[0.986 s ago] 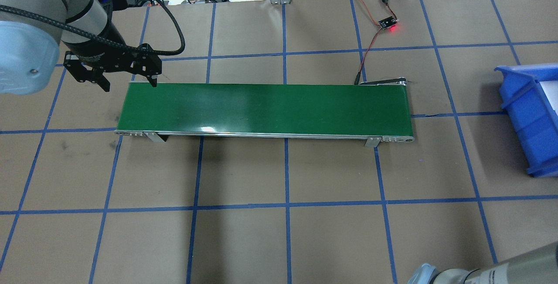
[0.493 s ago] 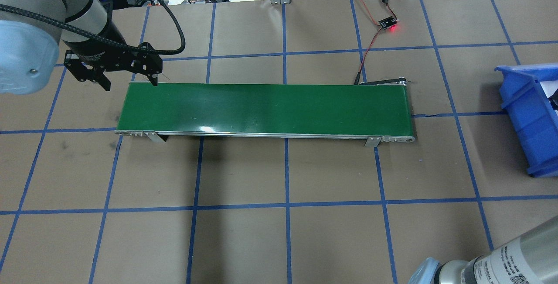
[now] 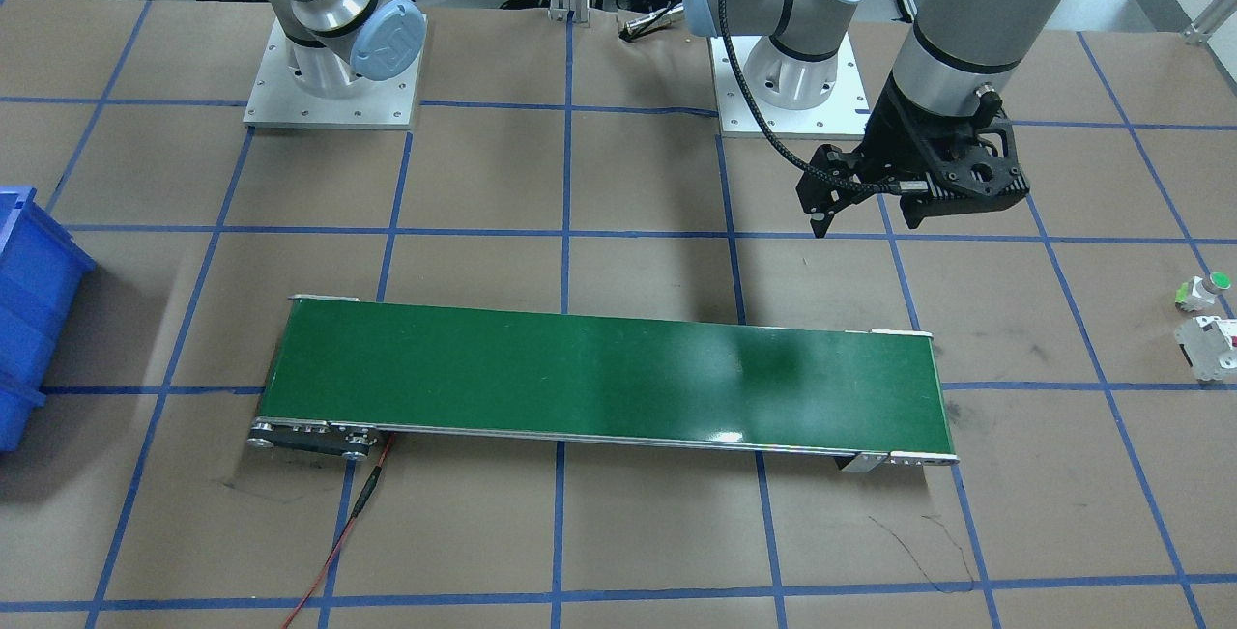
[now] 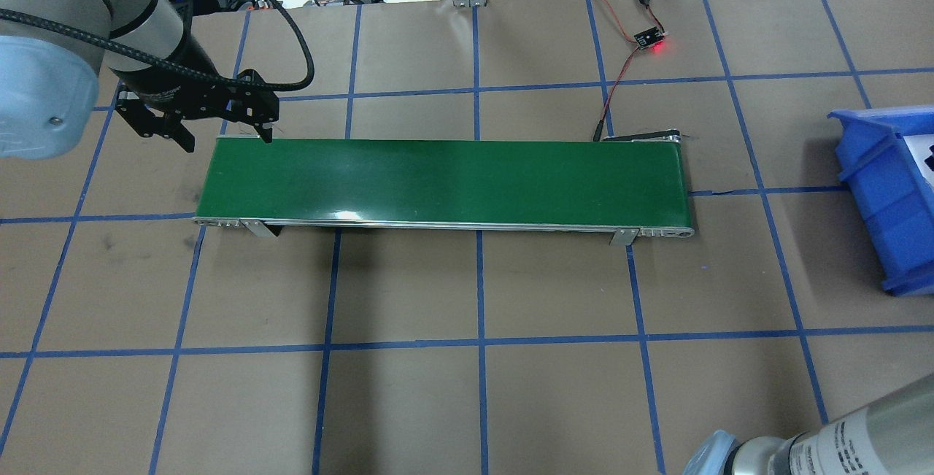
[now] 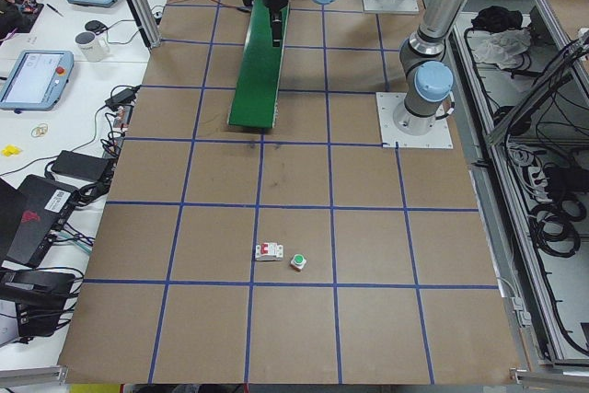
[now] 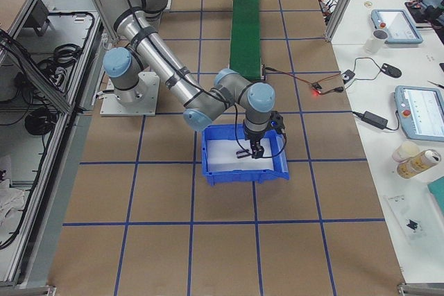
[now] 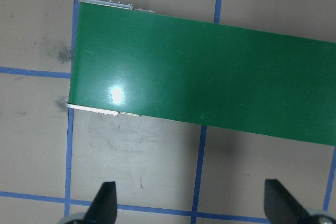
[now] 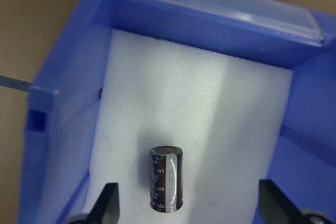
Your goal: Move capacitor from left to right
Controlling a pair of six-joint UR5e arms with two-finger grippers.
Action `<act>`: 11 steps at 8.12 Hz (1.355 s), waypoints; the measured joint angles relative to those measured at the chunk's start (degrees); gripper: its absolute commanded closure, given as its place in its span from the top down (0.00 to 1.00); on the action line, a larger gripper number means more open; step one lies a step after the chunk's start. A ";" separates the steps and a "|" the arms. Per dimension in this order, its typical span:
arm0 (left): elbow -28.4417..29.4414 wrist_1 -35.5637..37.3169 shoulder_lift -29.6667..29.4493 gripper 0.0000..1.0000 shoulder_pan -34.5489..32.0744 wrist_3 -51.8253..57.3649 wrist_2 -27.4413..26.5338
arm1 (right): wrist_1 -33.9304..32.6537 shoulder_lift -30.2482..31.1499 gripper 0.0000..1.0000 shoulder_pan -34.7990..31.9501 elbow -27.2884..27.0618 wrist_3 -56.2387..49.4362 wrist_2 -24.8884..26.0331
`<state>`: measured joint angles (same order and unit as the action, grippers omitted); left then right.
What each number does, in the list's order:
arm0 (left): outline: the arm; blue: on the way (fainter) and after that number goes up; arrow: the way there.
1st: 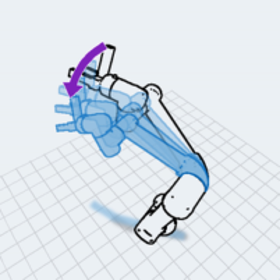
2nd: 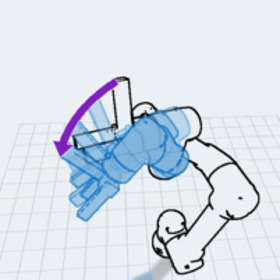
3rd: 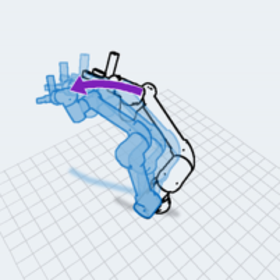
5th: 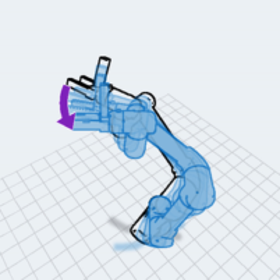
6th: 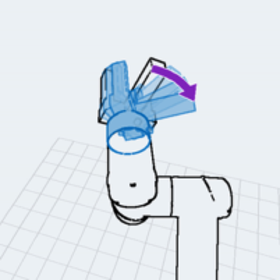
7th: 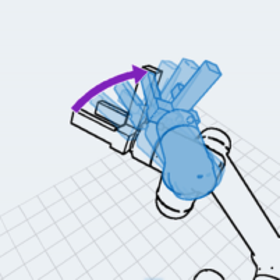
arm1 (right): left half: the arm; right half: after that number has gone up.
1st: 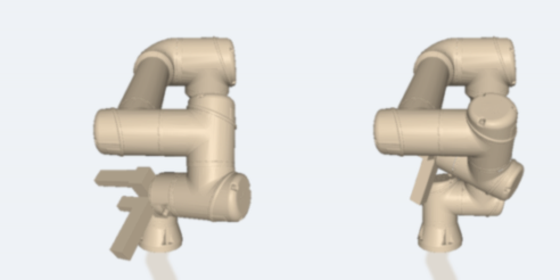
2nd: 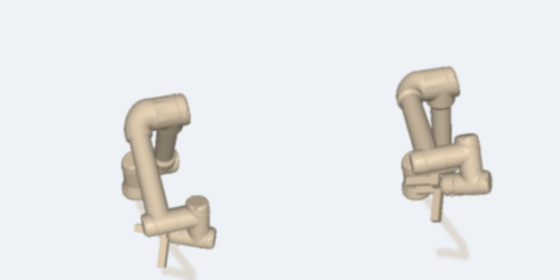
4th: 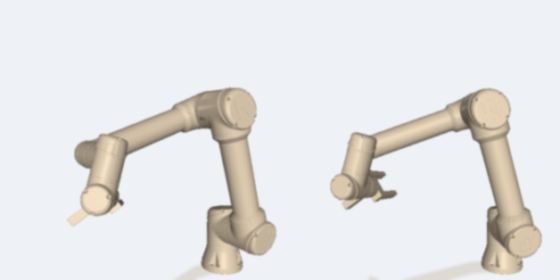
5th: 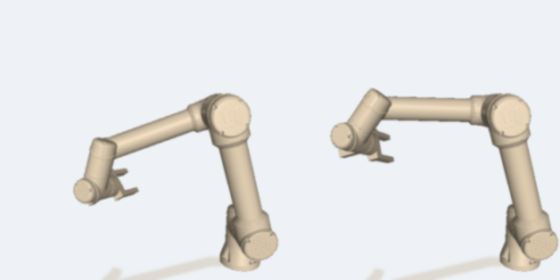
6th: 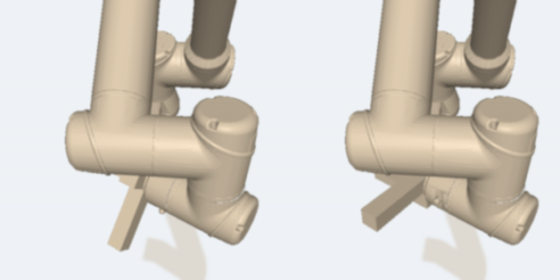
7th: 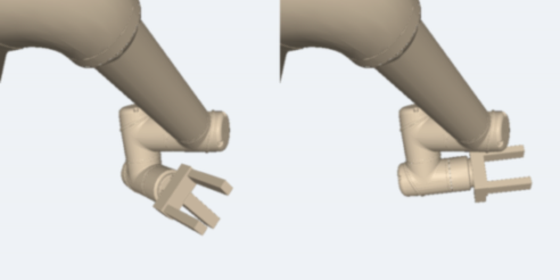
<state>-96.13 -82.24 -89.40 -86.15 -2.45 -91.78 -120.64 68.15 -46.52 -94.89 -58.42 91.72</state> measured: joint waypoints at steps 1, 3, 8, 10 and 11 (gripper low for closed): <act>0.08 0.05 0.16 1.00 -0.09 0.09 0.29 | 1.43 3.30 1.00 -0.78 0.11 1.01 -1.01; 0.09 0.90 0.10 1.00 -0.37 0.65 0.23 | 8.80 10.77 1.00 -5.16 1.20 6.68 -2.02; -0.18 1.99 -0.30 1.00 -0.83 0.29 -0.21 | 29.42 23.04 1.00 -28.16 3.69 37.60 -1.49; -0.34 2.01 0.07 1.00 -0.84 0.30 -0.48 | 33.77 25.38 1.00 -37.43 3.81 49.09 -0.66; -0.27 2.04 0.09 1.00 -0.85 0.17 -0.53 | 34.36 25.64 1.00 -41.08 3.83 53.27 -0.24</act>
<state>-96.40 -80.20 -89.31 -87.00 -2.29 -92.31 -86.28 93.78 -87.60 -91.06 -5.15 91.48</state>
